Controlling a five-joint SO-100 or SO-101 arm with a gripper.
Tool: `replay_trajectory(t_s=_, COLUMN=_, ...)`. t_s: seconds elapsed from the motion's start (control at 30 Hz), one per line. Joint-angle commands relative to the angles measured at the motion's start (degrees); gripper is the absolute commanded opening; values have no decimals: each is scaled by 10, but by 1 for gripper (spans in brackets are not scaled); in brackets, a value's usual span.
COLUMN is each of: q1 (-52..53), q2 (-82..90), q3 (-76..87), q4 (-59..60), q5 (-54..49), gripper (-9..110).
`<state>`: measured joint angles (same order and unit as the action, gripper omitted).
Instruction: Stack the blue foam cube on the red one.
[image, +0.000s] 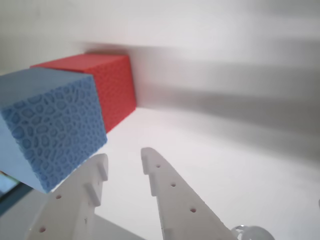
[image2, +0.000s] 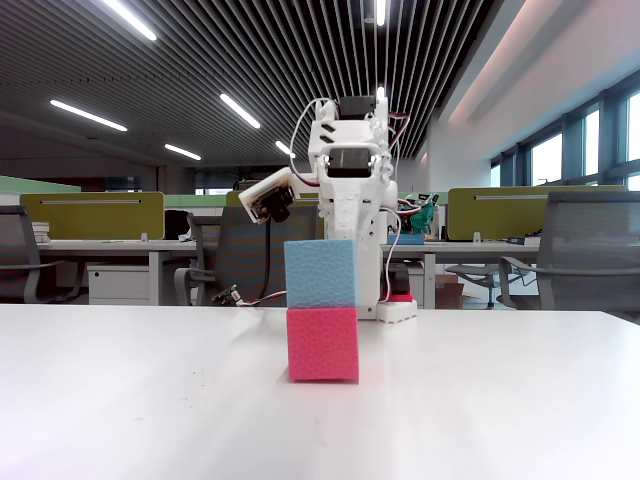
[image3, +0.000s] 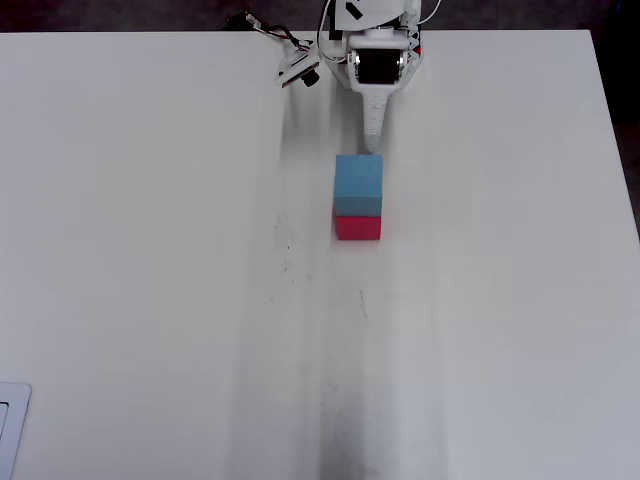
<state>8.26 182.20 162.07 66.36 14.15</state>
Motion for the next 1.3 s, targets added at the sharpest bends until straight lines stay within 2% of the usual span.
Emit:
replay_trajectory(t_s=0.0, q1=-4, q2=3, q3=-2, q4=-1, q5=-4, gripper=6)
replay_trajectory(t_s=1.27, q1=33, q2=3, q3=-2, q4=-2, q5=2, gripper=6)
